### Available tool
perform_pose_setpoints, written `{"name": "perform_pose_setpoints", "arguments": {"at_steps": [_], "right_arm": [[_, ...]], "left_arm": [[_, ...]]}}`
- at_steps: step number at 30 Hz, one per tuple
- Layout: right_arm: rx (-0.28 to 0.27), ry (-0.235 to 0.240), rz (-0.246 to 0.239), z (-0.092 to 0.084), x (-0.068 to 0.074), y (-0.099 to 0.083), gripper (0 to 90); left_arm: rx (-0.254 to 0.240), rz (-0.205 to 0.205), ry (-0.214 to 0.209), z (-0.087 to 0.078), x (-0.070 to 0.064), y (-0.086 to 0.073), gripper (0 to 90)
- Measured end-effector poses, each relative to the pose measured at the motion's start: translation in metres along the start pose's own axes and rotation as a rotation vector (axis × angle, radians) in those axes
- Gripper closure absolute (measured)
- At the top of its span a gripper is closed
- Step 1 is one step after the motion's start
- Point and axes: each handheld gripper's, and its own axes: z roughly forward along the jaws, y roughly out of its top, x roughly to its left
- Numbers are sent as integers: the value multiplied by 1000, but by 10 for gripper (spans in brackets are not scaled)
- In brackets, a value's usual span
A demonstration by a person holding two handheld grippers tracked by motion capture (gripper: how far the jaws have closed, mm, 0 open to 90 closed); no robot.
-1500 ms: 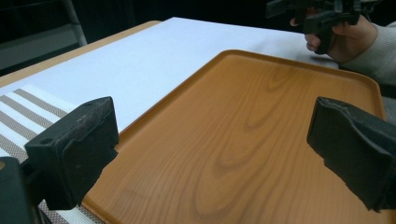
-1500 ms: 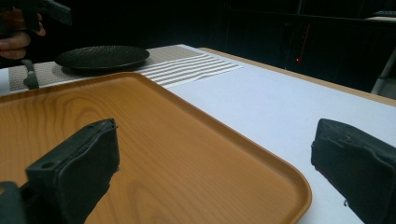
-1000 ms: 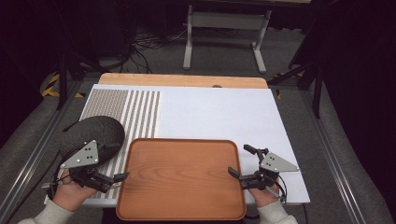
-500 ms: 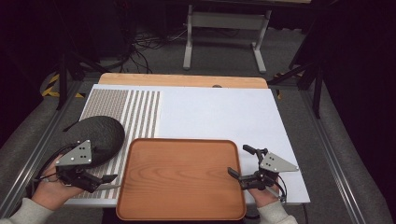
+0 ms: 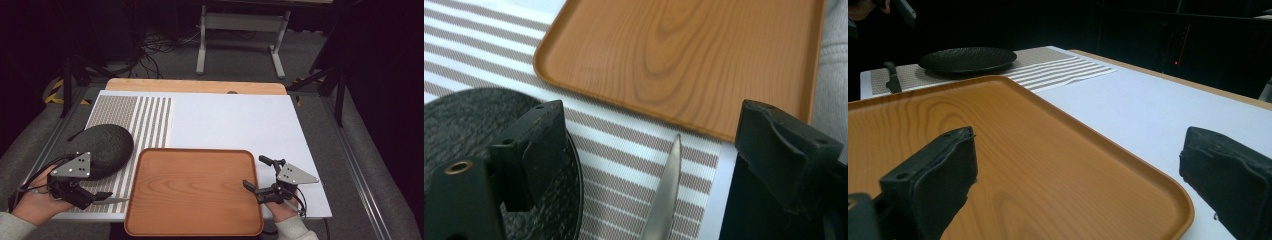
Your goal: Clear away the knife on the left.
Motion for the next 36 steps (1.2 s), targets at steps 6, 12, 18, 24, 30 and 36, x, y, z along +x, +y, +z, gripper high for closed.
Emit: {"name": "perform_pose_setpoints", "arguments": {"at_steps": [6, 12, 18, 24, 30, 36], "right_arm": [[1, 1, 3, 0, 0, 0, 25], [0, 4, 4, 0, -1, 0, 25], [2, 7, 4, 0, 0, 0, 25], [4, 7, 4, 1, -1, 0, 25], [4, 7, 5, 0, -1, 0, 25], [3, 9, 9, 1, -1, 0, 25]], "left_arm": [[84, 15, -20, -2, 2, -6, 168], [143, 27, -16, -3, 3, -11, 185], [234, 55, -5, -1, 6, -18, 216], [306, 60, -24, 0, 10, -24, 268], [384, 62, -28, 3, 14, -32, 328], [488, 75, -49, 10, 20, -38, 376]]}}
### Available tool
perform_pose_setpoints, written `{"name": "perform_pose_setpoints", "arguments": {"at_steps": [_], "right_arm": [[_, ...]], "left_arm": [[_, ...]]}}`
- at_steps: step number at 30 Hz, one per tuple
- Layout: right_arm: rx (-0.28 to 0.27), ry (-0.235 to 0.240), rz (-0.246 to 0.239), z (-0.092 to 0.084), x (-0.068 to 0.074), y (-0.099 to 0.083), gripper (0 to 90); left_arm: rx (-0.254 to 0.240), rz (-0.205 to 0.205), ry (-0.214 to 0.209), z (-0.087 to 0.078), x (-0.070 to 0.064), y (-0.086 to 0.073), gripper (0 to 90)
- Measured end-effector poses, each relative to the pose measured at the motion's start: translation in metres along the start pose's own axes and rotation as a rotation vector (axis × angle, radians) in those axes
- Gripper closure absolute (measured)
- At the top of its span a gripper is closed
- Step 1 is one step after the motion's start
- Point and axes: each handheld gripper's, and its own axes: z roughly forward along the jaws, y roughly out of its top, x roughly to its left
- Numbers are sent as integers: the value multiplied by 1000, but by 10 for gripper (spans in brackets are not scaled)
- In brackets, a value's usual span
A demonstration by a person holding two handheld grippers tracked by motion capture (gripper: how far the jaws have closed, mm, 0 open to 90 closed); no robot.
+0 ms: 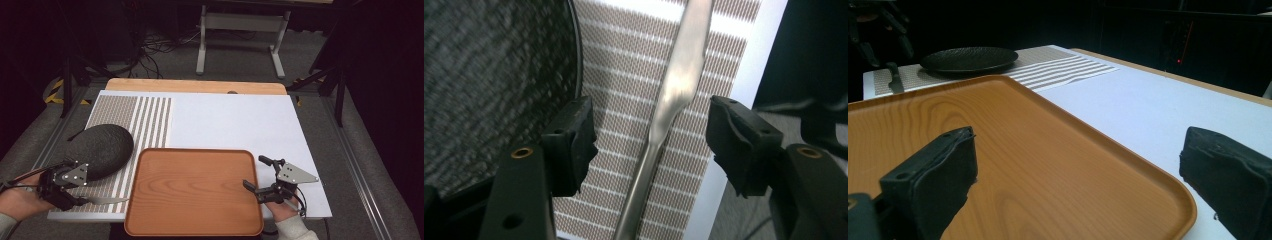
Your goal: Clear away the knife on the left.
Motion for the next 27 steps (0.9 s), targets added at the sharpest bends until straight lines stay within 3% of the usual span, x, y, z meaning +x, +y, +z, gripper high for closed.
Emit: {"name": "perform_pose_setpoints", "arguments": {"at_steps": [5, 17, 19, 27], "right_arm": [[-1, 3, 3, 0, 0, 0, 26], [-1, 12, 4, 0, 0, 0, 25], [0, 13, 4, 0, 1, 0, 25], [2, 15, 4, 0, 0, 0, 26]], "left_arm": [[68, 21, -15, 5, 5, -2, 434], [176, 94, -15, 12, 6, -2, 515], [189, 109, -20, 14, 5, -2, 585], [245, 186, -39, 21, 4, 1, 723]]}}
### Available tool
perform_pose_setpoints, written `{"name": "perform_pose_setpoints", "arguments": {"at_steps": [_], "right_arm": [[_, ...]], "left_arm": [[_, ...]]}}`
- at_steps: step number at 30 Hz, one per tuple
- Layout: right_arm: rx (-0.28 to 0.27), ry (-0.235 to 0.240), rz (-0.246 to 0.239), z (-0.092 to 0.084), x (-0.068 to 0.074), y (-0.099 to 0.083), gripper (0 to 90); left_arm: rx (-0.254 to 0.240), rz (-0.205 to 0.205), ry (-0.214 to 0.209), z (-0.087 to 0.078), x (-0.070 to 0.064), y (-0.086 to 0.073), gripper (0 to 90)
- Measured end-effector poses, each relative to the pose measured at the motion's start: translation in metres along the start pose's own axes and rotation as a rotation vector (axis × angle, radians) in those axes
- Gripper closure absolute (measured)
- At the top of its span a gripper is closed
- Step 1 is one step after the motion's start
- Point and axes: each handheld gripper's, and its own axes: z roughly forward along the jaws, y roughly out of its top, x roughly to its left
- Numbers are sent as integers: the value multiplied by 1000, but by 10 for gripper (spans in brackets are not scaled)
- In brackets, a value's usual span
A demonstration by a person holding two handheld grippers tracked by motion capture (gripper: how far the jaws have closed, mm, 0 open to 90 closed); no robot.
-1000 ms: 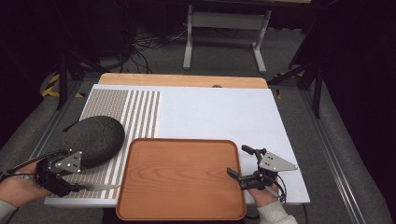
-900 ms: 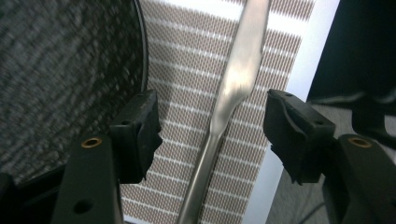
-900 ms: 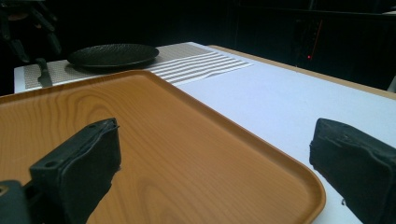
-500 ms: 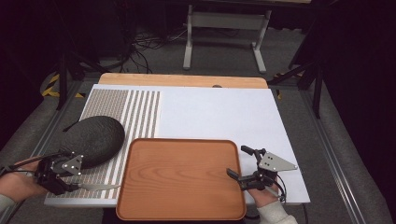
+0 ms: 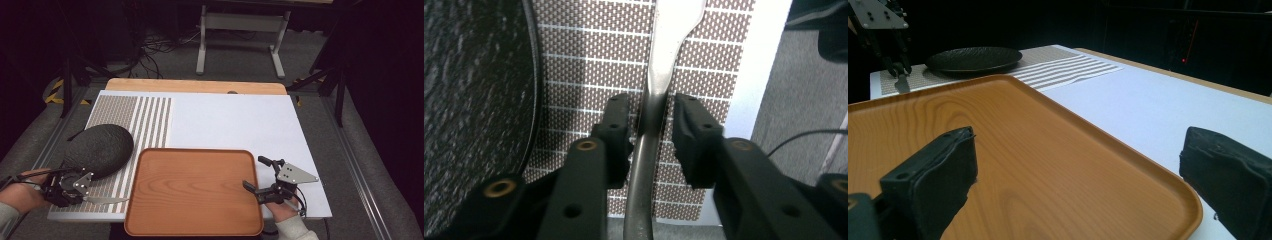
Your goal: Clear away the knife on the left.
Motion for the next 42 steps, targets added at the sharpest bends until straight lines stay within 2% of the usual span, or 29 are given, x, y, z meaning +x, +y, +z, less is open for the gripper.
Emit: {"name": "perform_pose_setpoints", "arguments": {"at_steps": [2, 7, 15, 19, 24, 27, 29, 37, 42], "right_arm": [[3, 2, 0, 0, 0, 0, 25], [2, 0, -3, 0, 0, 0, 26], [3, 2, -6, 0, 1, 0, 27], [0, 1, -5, 0, 0, 0, 27], [-1, -2, -6, 0, 0, 0, 27], [-6, -6, -8, -1, -1, 1, 27], [-5, -6, -9, -1, 0, 1, 27], [-13, -9, -5, -2, -1, 1, 27], [-14, -11, -1, -3, -2, 1, 27]], "left_arm": [[7, 18, 1, 1, 0, 0, 765], [9, 59, 5, 3, -1, 1, 785], [25, 65, 21, 3, -4, 3, 796], [15, 77, 28, 3, -4, 2, 798], [27, 72, 57, 0, -8, 3, 799], [12, 49, 80, -10, -6, -1, 800], [29, 39, 92, -19, -5, -2, 800], [-40, -16, 113, -42, -5, -2, 799], [-115, -64, 106, -55, -5, -1, 799]]}}
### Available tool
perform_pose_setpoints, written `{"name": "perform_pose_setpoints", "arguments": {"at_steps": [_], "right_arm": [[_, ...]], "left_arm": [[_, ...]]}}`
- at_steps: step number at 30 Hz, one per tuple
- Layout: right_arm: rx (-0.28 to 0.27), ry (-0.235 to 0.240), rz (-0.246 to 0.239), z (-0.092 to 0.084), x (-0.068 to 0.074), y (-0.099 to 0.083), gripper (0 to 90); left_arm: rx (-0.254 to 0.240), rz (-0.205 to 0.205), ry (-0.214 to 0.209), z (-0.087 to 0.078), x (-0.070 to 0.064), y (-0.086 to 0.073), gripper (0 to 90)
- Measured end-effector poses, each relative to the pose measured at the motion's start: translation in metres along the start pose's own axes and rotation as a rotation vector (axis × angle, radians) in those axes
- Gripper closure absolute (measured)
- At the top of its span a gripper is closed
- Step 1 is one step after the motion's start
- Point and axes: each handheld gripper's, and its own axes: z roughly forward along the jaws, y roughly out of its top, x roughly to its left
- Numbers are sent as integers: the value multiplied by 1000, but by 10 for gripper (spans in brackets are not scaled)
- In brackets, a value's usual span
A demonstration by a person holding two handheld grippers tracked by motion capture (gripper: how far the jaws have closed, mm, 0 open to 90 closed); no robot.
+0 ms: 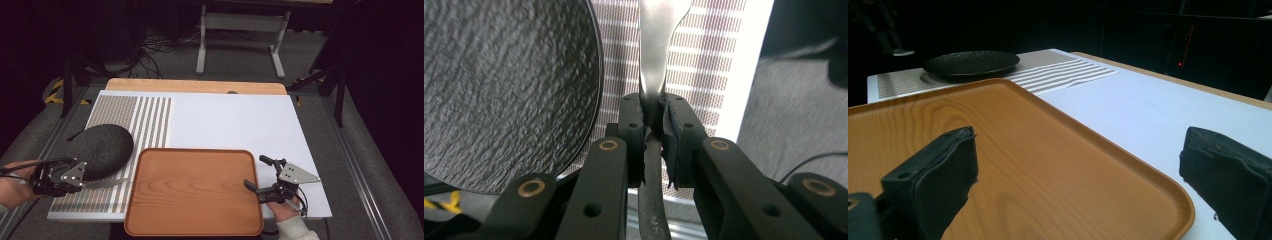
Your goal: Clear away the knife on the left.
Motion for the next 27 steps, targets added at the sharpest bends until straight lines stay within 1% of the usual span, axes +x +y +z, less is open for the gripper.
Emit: {"name": "perform_pose_setpoints", "arguments": {"at_steps": [2, 3, 5, 8, 10, 11, 13, 18, 19, 20, 21, 22, 24, 25, 26, 27], "right_arm": [[2, 0, 1, 0, 0, 0, 27], [2, 0, 1, 0, 0, 0, 27], [2, 0, 2, 0, 0, 0, 27], [1, -1, 5, 0, 0, 0, 27], [1, -1, 4, 0, -1, 0, 27], [1, -1, 4, 0, -1, 0, 27], [0, 0, 6, 0, -1, 0, 27], [2, -1, 7, 0, -1, 0, 27], [2, -1, 7, 0, -1, 0, 27], [2, -1, 7, 0, -1, 0, 27], [2, -1, 7, 0, -1, 0, 27], [2, -1, 6, 0, -1, 0, 27], [1, -1, 6, 0, -1, 0, 27], [1, -1, 6, 0, -1, 0, 27], [1, -1, 6, 0, -1, 0, 27], [1, -1, 6, 0, -1, 0, 27]], "left_arm": [[-23, -25, -5, -4, 1, 1, 799], [-41, -42, -4, -6, 1, 1, 799], [-57, -72, -9, -9, 1, 2, 799], [-87, -102, -19, -12, 2, 5, 799], [-98, -143, -20, -14, 2, 7, 799], [-110, -181, -23, -15, 4, 9, 799], [-121, -225, -28, -17, 5, 12, 799], [-155, -264, -41, -22, 6, 23, 799], [-159, -280, -43, -22, 6, 24, 799], [-172, -295, -49, -24, 6, 26, 799], [-201, -314, -57, -25, 7, 27, 799], [-218, -338, -72, -26, 8, 28, 799], [-243, -368, -90, -27, 8, 29, 799], [-243, -368, -90, -27, 8, 29, 799], [-266, -388, -102, -27, 8, 31, 799], [-277, -402, -108, -28, 8, 33, 799]]}}
